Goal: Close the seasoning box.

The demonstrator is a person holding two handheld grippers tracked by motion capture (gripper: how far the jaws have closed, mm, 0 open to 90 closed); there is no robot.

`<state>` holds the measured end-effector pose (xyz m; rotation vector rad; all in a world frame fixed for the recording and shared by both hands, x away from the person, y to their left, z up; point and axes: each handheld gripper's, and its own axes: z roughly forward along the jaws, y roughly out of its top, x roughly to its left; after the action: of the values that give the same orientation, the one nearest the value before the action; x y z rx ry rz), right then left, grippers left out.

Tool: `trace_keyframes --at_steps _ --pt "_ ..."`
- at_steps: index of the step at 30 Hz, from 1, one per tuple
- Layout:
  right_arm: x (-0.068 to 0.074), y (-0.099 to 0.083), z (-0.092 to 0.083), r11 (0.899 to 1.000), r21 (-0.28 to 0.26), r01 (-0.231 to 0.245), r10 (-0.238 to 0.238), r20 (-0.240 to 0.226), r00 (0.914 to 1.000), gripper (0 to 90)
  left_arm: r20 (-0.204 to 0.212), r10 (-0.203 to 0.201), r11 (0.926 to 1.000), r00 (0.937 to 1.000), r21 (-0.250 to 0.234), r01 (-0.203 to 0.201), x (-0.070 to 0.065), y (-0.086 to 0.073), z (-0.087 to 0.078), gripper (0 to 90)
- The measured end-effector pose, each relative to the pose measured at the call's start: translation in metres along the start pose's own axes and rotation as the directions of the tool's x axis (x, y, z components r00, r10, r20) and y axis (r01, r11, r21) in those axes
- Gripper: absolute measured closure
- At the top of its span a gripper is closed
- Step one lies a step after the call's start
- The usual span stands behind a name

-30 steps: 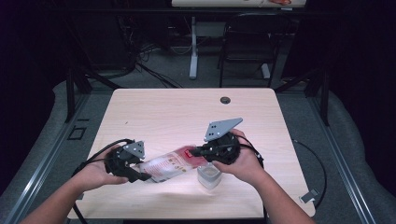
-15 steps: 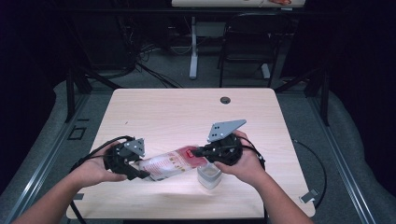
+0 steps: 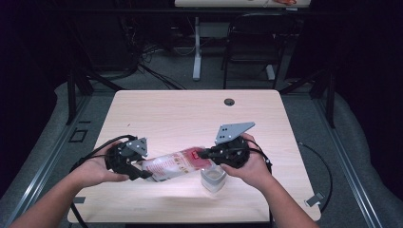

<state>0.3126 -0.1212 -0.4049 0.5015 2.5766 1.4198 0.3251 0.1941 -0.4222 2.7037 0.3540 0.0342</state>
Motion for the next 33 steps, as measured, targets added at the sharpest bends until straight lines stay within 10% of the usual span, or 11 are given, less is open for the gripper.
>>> trace_keyframes --at_steps 33 --pt "-0.002 -0.011 -0.007 0.999 -0.035 -0.018 0.019 0.025 0.9995 90.0 -0.02 0.023 0.9997 0.9995 0.004 -0.023 0.001 0.012 -0.014 60.3"
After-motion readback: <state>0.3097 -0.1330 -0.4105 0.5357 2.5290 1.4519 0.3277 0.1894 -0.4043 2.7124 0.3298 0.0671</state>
